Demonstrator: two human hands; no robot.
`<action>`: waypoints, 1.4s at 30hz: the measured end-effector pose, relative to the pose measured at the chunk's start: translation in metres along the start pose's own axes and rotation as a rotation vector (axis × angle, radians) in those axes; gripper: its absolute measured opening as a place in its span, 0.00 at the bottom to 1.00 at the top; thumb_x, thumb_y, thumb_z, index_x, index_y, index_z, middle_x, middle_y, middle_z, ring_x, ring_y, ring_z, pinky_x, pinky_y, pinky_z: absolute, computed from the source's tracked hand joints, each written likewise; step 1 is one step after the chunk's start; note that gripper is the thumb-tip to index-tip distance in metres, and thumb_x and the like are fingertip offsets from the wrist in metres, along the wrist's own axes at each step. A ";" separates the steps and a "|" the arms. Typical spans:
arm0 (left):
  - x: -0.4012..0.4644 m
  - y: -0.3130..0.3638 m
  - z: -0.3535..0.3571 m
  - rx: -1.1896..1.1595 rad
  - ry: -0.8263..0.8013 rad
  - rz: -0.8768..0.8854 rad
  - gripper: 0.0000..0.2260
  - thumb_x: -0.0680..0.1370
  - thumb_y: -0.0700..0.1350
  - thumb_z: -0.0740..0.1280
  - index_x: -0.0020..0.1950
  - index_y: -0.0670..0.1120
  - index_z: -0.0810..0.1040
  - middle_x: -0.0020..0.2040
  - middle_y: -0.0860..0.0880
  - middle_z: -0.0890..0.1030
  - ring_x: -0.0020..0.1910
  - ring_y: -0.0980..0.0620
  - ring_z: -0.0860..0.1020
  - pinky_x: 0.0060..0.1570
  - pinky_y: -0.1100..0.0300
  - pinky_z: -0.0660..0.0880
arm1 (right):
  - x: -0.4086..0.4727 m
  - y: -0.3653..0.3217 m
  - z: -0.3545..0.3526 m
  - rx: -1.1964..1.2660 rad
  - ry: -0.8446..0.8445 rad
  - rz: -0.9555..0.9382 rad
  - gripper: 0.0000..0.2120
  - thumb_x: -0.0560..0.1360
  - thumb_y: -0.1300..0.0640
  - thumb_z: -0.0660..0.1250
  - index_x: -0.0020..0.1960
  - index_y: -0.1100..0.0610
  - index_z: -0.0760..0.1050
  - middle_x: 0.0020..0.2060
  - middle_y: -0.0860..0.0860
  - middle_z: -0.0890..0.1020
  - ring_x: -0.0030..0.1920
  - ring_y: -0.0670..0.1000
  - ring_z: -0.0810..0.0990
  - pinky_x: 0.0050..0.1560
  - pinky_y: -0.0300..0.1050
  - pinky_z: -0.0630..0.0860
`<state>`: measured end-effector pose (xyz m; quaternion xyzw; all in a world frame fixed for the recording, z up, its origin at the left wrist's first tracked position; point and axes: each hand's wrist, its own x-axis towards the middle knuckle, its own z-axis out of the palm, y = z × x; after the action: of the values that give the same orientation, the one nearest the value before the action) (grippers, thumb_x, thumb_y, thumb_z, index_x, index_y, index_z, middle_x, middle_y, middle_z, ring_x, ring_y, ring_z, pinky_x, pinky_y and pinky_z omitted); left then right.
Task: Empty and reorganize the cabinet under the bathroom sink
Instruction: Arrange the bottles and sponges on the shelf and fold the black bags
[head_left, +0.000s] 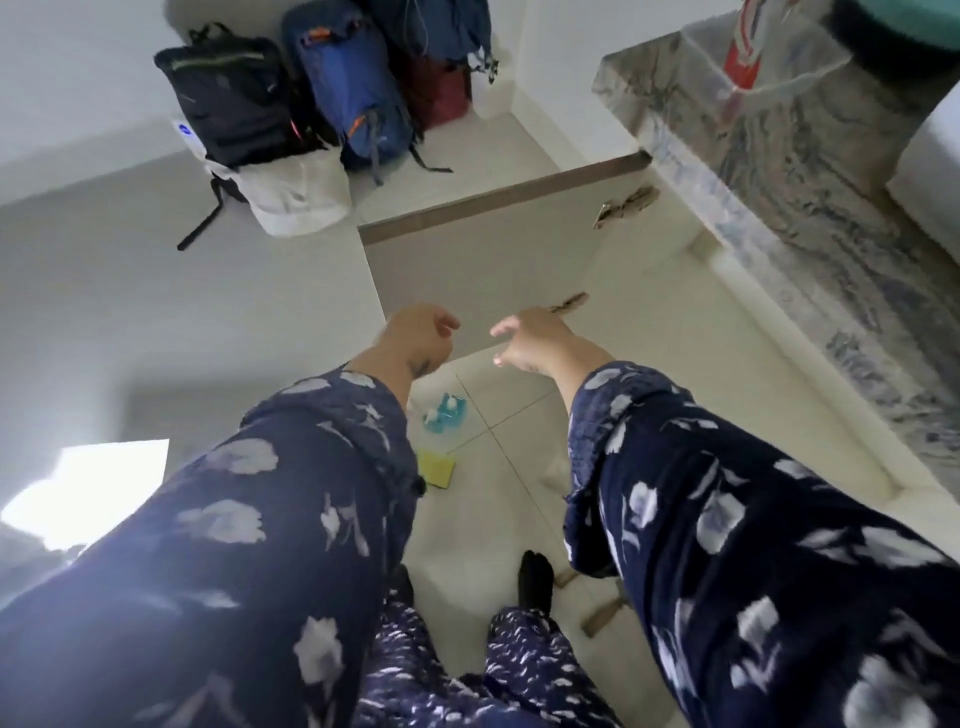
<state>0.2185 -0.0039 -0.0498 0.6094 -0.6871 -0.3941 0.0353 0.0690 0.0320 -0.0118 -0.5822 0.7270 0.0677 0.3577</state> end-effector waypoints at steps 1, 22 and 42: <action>-0.001 -0.009 0.007 -0.024 0.025 -0.041 0.14 0.78 0.38 0.62 0.62 0.46 0.78 0.60 0.47 0.79 0.59 0.48 0.76 0.61 0.59 0.70 | 0.006 0.000 0.007 -0.002 -0.021 -0.032 0.22 0.77 0.57 0.67 0.70 0.53 0.70 0.70 0.49 0.71 0.69 0.51 0.70 0.67 0.40 0.64; 0.116 -0.296 0.241 -0.585 0.323 -0.656 0.27 0.75 0.41 0.67 0.73 0.42 0.64 0.65 0.45 0.75 0.63 0.45 0.73 0.61 0.57 0.69 | 0.272 0.032 0.333 0.185 -0.108 -0.233 0.22 0.76 0.66 0.61 0.68 0.52 0.73 0.60 0.54 0.79 0.60 0.54 0.77 0.56 0.37 0.69; 0.182 -0.461 0.291 -0.501 0.546 -0.243 0.41 0.57 0.53 0.82 0.67 0.59 0.68 0.54 0.59 0.76 0.54 0.56 0.75 0.45 0.67 0.70 | 0.413 0.009 0.491 0.280 -0.055 -0.477 0.37 0.71 0.53 0.71 0.74 0.48 0.56 0.60 0.57 0.78 0.60 0.61 0.76 0.61 0.52 0.72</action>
<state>0.3918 0.0085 -0.5973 0.7413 -0.4577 -0.3743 0.3176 0.2501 -0.0419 -0.6234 -0.6796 0.5619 -0.1040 0.4600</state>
